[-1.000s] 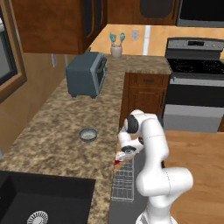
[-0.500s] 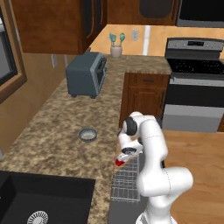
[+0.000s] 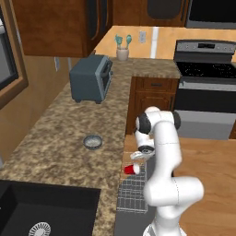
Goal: Pick up the cup and bowl from the counter, place them in the dishwasher, and close the dishwasher door.
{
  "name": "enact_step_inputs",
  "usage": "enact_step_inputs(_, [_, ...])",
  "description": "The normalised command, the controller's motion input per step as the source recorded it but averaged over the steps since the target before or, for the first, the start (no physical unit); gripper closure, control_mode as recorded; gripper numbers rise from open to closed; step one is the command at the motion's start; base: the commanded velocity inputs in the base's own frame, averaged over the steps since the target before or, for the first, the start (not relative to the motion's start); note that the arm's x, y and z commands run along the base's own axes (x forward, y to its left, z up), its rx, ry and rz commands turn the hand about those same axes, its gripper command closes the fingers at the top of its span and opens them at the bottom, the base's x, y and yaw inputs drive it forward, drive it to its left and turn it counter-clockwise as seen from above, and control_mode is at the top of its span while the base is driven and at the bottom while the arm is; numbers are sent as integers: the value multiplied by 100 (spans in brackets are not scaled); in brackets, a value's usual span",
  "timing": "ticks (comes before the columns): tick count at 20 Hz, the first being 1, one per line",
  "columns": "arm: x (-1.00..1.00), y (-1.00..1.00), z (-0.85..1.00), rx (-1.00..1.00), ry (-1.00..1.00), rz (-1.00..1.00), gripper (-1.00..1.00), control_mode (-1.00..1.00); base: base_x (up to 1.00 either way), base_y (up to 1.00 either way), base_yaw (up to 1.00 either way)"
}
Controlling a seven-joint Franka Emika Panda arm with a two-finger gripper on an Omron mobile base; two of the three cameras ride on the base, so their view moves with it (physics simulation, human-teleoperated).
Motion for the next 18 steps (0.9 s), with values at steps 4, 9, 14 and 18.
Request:
enact_step_inputs(4, [-17,0,87,10,-1,0,-100,-100,0,0,0])
enact_step_inputs(9, [-16,-3,100,1,4,-2,-100,-100,0,0,0])
enact_step_inputs(14, [-8,0,100,1,23,-22,-100,-100,0,0,0])
enact_step_inputs(18, [-24,11,100,1,26,-28,-100,-100,0,0,0])
